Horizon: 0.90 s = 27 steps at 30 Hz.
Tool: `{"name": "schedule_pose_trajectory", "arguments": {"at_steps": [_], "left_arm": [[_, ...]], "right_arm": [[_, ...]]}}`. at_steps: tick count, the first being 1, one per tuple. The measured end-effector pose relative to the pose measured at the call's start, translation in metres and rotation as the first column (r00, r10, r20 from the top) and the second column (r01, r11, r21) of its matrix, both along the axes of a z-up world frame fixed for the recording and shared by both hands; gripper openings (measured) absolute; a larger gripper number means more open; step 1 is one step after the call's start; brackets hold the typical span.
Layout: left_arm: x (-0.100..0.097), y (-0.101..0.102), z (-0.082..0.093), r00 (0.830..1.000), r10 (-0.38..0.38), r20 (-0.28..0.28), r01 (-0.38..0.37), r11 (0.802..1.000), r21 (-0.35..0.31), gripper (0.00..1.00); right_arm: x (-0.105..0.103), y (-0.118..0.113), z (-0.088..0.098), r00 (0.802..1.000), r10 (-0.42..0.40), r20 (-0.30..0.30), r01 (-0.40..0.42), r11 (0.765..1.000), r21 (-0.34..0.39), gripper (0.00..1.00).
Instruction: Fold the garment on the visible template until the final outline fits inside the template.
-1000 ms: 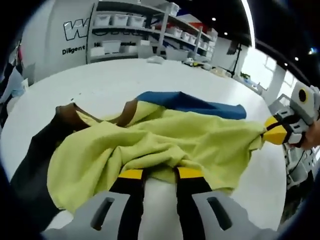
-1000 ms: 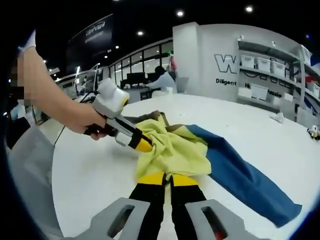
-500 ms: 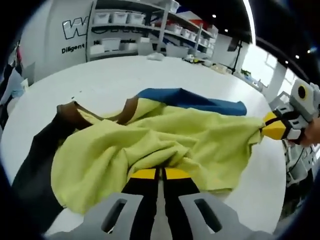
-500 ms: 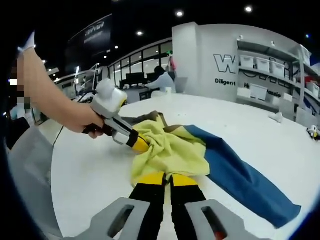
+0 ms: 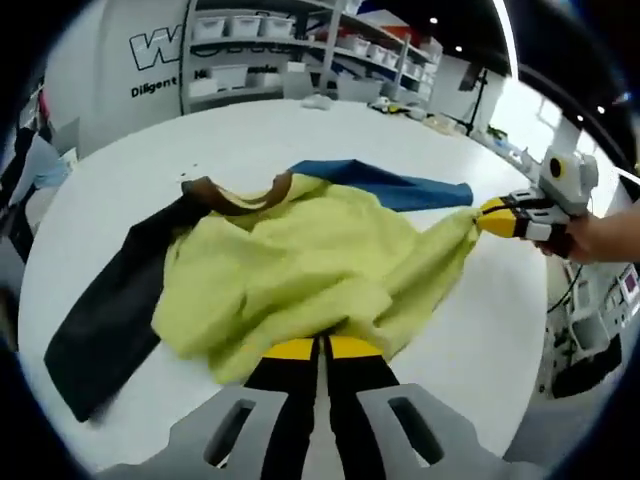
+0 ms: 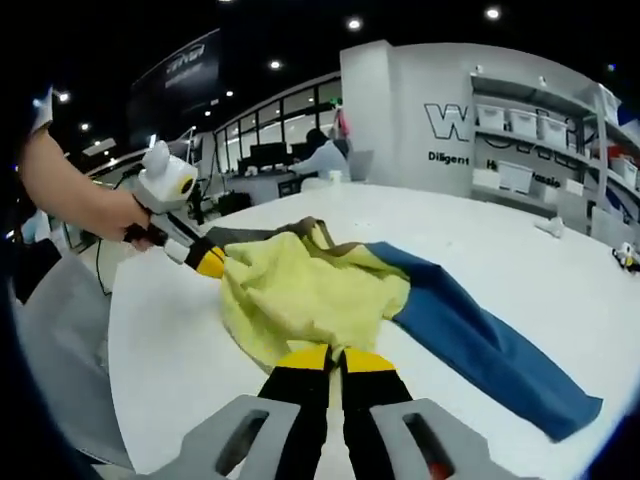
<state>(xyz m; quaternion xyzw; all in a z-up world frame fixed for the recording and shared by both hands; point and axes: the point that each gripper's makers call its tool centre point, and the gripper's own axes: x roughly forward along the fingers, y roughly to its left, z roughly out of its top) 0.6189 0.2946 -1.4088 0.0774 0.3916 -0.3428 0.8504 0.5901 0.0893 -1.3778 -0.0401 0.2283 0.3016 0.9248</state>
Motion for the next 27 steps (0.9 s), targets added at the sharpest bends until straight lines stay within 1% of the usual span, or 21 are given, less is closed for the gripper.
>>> {"name": "schedule_pose_trajectory", "arguments": {"at_steps": [2,4,7,8,10,13,15,17,19,21,23,24,26,27], "left_arm": [[-0.011,0.013,-0.002,0.997,0.064,-0.046,-0.065,0.998,-0.024,0.01],[-0.016,0.022,-0.003,0.998,0.061,-0.032,-0.062,0.998,-0.016,0.01],[-0.028,0.035,-0.003,0.994,0.103,-0.042,-0.105,0.994,-0.029,0.01],[-0.031,0.037,-0.003,0.993,0.109,-0.040,-0.110,0.993,-0.034,0.01],[-0.038,0.041,-0.005,0.990,0.131,-0.056,-0.133,0.990,-0.042,0.01],[-0.048,0.043,-0.006,0.989,0.135,-0.057,-0.137,0.989,-0.046,0.01],[-0.054,0.044,-0.010,0.989,0.134,-0.063,-0.137,0.990,-0.045,0.01],[-0.059,0.046,-0.014,0.988,0.137,-0.073,-0.140,0.989,-0.045,0.01],[-0.064,0.044,-0.014,0.989,0.132,-0.070,-0.136,0.989,-0.055,0.01],[-0.069,0.046,-0.016,0.991,0.113,-0.068,-0.116,0.992,-0.043,0.01],[-0.070,0.053,-0.014,0.995,0.100,-0.029,-0.100,0.995,-0.019,0.00],[-0.070,0.056,-0.013,0.995,0.099,-0.018,-0.099,0.995,-0.013,0.01],[-0.067,0.060,-0.011,0.995,0.100,0.004,-0.100,0.995,-0.029,0.08],[-0.065,0.063,-0.014,0.996,0.091,0.005,-0.091,0.996,-0.009,0.10]], "right_arm": [[-0.008,0.001,-0.005,1.000,0.013,-0.024,-0.013,1.000,0.000,0.00],[-0.014,0.002,-0.008,0.999,0.023,-0.033,-0.023,1.000,-0.001,0.00],[-0.025,0.004,-0.015,0.997,0.044,-0.070,-0.044,0.999,0.006,0.00],[-0.029,0.004,-0.016,0.996,0.051,-0.073,-0.051,0.999,0.007,0.00],[-0.038,0.008,-0.020,0.992,0.078,-0.097,-0.078,0.997,0.007,0.00],[-0.047,0.011,-0.024,0.989,0.102,-0.108,-0.103,0.995,0.002,0.00],[-0.053,0.012,-0.029,0.985,0.116,-0.130,-0.116,0.993,0.005,0.00],[-0.058,0.014,-0.032,0.982,0.131,-0.136,-0.133,0.991,-0.002,0.00],[-0.064,0.014,-0.036,0.979,0.144,-0.144,-0.148,0.989,-0.021,0.00],[-0.067,0.012,-0.040,0.979,0.146,-0.146,-0.152,0.988,-0.035,0.00],[-0.067,0.008,-0.042,0.980,0.136,-0.149,-0.142,0.989,-0.034,0.00],[-0.067,0.006,-0.042,0.980,0.132,-0.150,-0.139,0.990,-0.035,0.00],[-0.068,0.006,-0.042,0.980,0.130,-0.153,-0.136,0.990,-0.032,0.00],[-0.068,0.006,-0.043,0.979,0.133,-0.155,-0.140,0.990,-0.034,0.00]]}}
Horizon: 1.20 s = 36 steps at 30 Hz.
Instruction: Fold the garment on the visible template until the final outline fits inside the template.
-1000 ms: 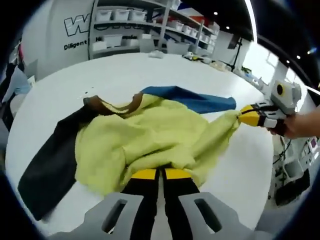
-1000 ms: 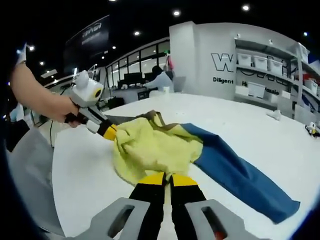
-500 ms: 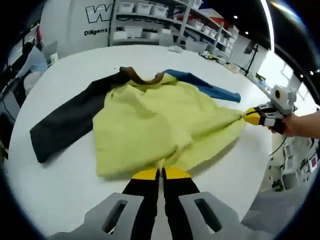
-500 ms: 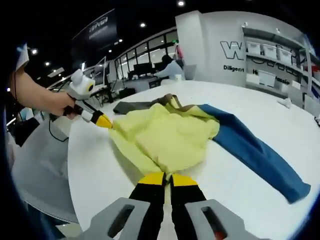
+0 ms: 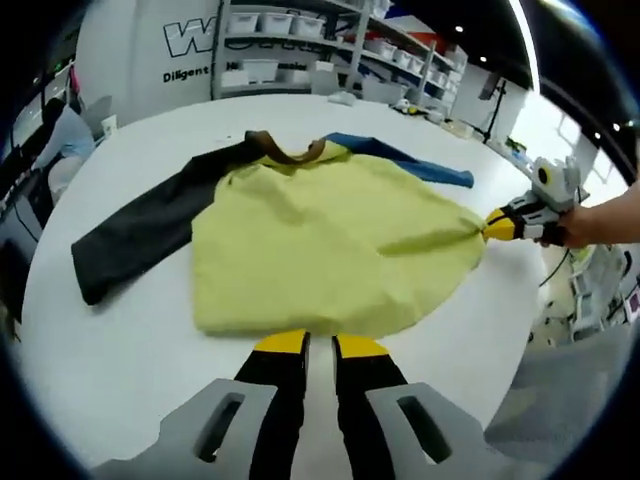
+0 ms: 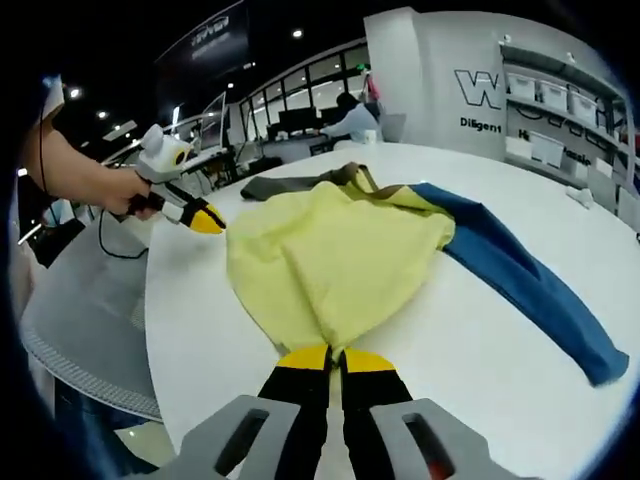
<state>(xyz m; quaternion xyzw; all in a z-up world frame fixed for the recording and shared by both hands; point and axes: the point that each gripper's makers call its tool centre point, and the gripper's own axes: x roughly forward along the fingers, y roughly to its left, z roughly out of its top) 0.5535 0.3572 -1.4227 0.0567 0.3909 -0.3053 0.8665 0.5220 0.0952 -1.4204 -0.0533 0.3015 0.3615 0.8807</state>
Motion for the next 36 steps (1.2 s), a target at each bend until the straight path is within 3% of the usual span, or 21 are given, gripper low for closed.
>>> {"name": "schedule_pose_trajectory", "arguments": {"at_steps": [1,2,4,5,7,13,16,18,20,22,24,27,33,36], "left_arm": [[0.001,0.003,-0.003,1.000,-0.010,-0.001,0.010,1.000,0.023,0.11],[0.006,0.011,-0.008,0.999,-0.025,0.021,0.023,0.996,0.088,0.13],[0.013,0.023,-0.013,1.000,0.006,0.028,-0.010,0.989,0.146,0.20],[0.022,0.027,-0.012,0.998,0.055,0.040,-0.060,0.991,0.123,0.24],[0.032,0.041,-0.013,0.993,0.111,0.047,-0.117,0.983,0.145,0.29],[0.047,0.051,-0.021,0.990,0.141,0.005,-0.141,0.982,0.127,0.32],[0.052,0.036,-0.017,0.991,0.129,-0.022,-0.128,0.991,0.027,0.24],[0.056,0.026,-0.013,0.996,0.090,-0.011,-0.090,0.996,0.006,0.17],[0.060,0.022,-0.006,0.996,0.086,0.001,-0.086,0.996,-0.002,0.02],[0.067,0.015,0.005,0.996,0.087,0.024,-0.087,0.996,-0.019,0.01],[0.077,-0.002,0.023,0.996,0.065,0.057,-0.060,0.995,-0.080,0.02],[0.089,-0.022,0.032,0.997,0.015,0.078,-0.008,0.996,-0.088,0.01],[0.106,-0.053,0.028,0.994,-0.070,0.079,0.077,0.993,-0.087,0.01],[0.106,-0.068,0.026,0.991,-0.110,0.070,0.118,0.985,-0.126,0.05]], "right_arm": [[-0.001,0.001,0.000,1.000,0.006,-0.001,-0.006,1.000,-0.003,0.00],[-0.001,0.001,0.000,1.000,0.006,-0.001,-0.006,1.000,-0.004,0.00],[-0.001,0.001,0.000,1.000,0.002,-0.003,-0.002,1.000,-0.003,0.00],[0.000,0.001,0.000,1.000,0.002,-0.002,-0.002,1.000,-0.004,0.00],[0.000,0.002,0.001,1.000,0.003,-0.002,-0.003,1.000,-0.005,0.00],[0.001,0.001,0.000,1.000,-0.001,-0.004,0.001,1.000,-0.006,0.00],[0.001,0.000,-0.001,1.000,-0.004,-0.003,0.004,1.000,-0.007,0.00],[0.001,0.000,-0.002,1.000,-0.011,-0.005,0.011,1.000,-0.004,0.00],[0.001,0.000,-0.002,1.000,-0.013,-0.004,0.013,1.000,-0.004,0.00],[0.000,0.000,-0.002,1.000,-0.016,-0.005,0.016,1.000,-0.003,0.00],[0.000,0.000,-0.002,1.000,-0.017,-0.004,0.017,1.000,-0.004,0.00],[0.001,0.001,-0.003,1.000,-0.016,-0.005,0.016,1.000,-0.007,0.00],[0.001,0.002,-0.002,1.000,-0.019,-0.006,0.019,1.000,-0.007,0.00],[0.000,0.002,-0.002,1.000,-0.021,-0.007,0.021,1.000,-0.009,0.00]]}}
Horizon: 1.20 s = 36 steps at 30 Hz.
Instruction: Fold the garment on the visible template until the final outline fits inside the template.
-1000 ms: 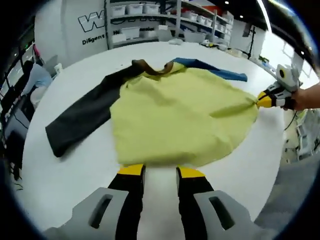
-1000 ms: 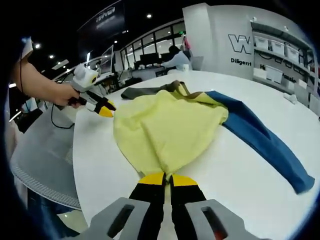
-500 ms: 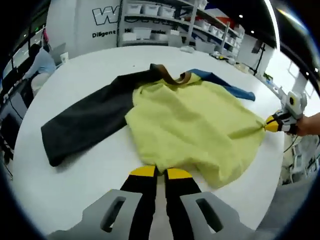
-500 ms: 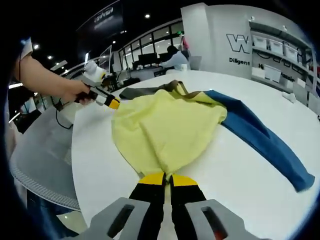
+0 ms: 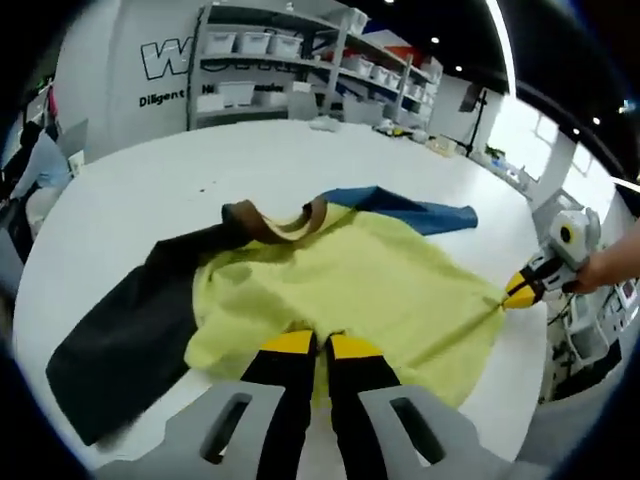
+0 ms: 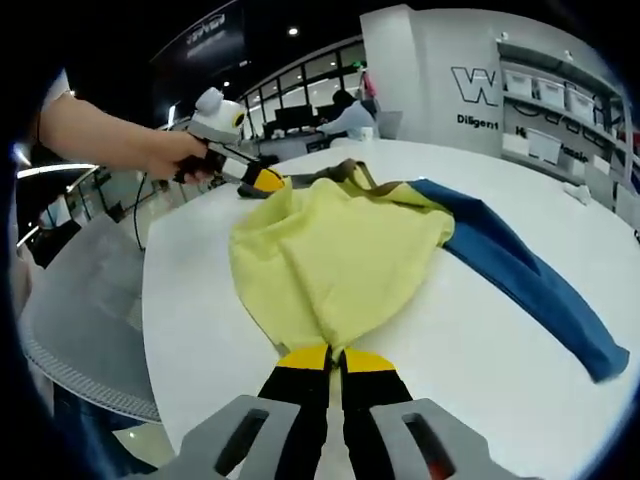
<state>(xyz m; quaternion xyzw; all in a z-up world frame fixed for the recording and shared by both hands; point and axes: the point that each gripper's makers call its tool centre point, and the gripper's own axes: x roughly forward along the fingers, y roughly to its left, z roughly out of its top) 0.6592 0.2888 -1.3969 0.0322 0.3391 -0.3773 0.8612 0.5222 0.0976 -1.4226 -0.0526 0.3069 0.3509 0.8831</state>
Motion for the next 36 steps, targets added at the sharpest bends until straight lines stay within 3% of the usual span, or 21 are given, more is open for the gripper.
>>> {"name": "schedule_pose_trajectory", "arguments": {"at_steps": [4,6,8,10,13,15,16,18,19,24,27,31,34,35,36], "left_arm": [[-0.015,-0.024,-0.001,0.996,-0.077,-0.042,0.074,0.995,-0.070,0.14],[-0.021,-0.025,-0.006,0.994,-0.100,-0.033,0.099,0.994,-0.037,0.13],[-0.026,-0.019,-0.009,0.995,-0.100,-0.015,0.099,0.995,-0.011,0.13],[-0.024,-0.008,-0.002,0.998,-0.051,0.022,0.052,0.998,-0.037,0.14],[-0.020,0.022,0.004,0.995,0.028,0.101,-0.027,1.000,-0.005,0.19],[-0.021,0.044,0.000,0.989,0.128,0.074,-0.126,0.991,-0.032,0.17],[-0.026,0.057,-0.012,0.986,0.166,0.016,-0.165,0.986,-0.023,0.16],[-0.041,0.058,-0.031,0.987,0.141,-0.077,-0.143,0.990,-0.014,0.09],[-0.041,0.058,-0.034,0.989,0.132,-0.059,-0.132,0.991,0.003,0.09],[-0.032,0.039,-0.029,0.988,0.142,-0.056,-0.145,0.988,-0.053,0.22],[-0.017,0.032,-0.026,0.991,0.135,-0.009,-0.135,0.991,-0.024,0.22],[-0.004,0.018,-0.020,0.995,0.102,0.005,-0.102,0.994,-0.027,0.17],[0.003,0.009,-0.022,0.999,0.040,0.027,-0.040,0.999,0.032,0.19],[0.002,0.003,-0.036,1.000,-0.018,-0.015,0.019,0.995,0.096,0.17],[0.002,0.002,-0.038,0.999,-0.023,-0.025,0.025,0.995,0.101,0.14]], "right_arm": [[0.000,-0.001,-0.001,1.000,-0.007,-0.002,0.007,1.000,0.001,0.00],[0.001,-0.001,-0.001,1.000,-0.009,-0.002,0.009,1.000,0.003,0.00],[0.001,-0.001,-0.001,1.000,-0.008,-0.002,0.008,1.000,0.003,0.00],[0.001,-0.001,-0.001,1.000,-0.012,-0.002,0.012,1.000,0.005,0.00],[0.002,-0.001,0.000,1.000,-0.011,0.000,0.011,1.000,0.007,0.00],[0.002,-0.001,0.000,1.000,-0.011,0.001,0.011,1.000,0.010,0.00],[0.001,-0.001,0.000,1.000,-0.009,0.001,0.009,1.000,0.008,0.00],[0.002,-0.002,-0.002,1.000,-0.007,-0.001,0.007,1.000,0.008,0.00],[0.002,-0.002,-0.001,1.000,-0.006,-0.002,0.006,1.000,0.006,0.00],[0.003,-0.003,-0.002,1.000,-0.001,-0.003,0.001,1.000,0.002,0.00],[0.003,-0.002,0.000,1.000,0.002,-0.002,-0.002,1.000,-0.001,0.00],[0.004,-0.004,-0.001,1.000,-0.001,-0.004,0.001,1.000,-0.002,0.00],[0.005,-0.004,0.000,1.000,-0.003,-0.003,0.003,1.000,-0.001,0.00],[0.006,-0.005,-0.001,1.000,-0.007,-0.004,0.007,1.000,-0.001,0.00],[0.006,-0.005,-0.001,1.000,-0.009,-0.004,0.009,1.000,-0.001,0.00]]}}
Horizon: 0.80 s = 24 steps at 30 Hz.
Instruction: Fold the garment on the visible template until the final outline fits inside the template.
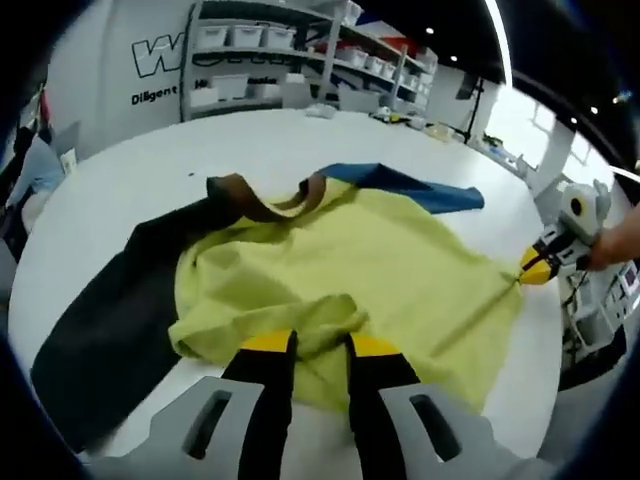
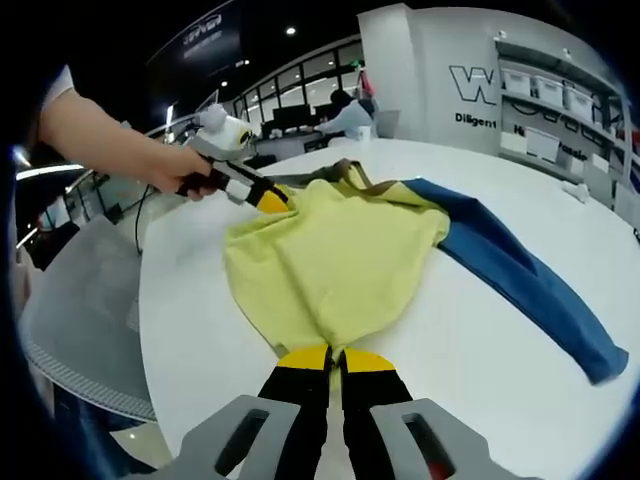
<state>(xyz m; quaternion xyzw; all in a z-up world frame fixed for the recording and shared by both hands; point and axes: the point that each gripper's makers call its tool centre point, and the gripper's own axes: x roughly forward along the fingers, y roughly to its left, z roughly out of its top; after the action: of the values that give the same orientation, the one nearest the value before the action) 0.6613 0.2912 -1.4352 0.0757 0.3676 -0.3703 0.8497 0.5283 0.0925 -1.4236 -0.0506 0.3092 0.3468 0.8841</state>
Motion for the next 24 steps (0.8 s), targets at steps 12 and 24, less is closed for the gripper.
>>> {"name": "schedule_pose_trajectory", "arguments": {"at_steps": [12,24], "left_arm": [[-0.013,0.026,0.026,0.998,0.055,-0.004,-0.055,0.998,-0.039,0.02],[-0.084,0.117,0.027,0.918,0.335,-0.212,-0.359,0.929,-0.087,0.02]], "right_arm": [[0.001,0.000,0.004,1.000,-0.016,0.013,0.016,1.000,0.007,0.00],[-0.004,-0.001,0.012,1.000,0.004,0.030,-0.003,1.000,-0.006,0.00]]}}
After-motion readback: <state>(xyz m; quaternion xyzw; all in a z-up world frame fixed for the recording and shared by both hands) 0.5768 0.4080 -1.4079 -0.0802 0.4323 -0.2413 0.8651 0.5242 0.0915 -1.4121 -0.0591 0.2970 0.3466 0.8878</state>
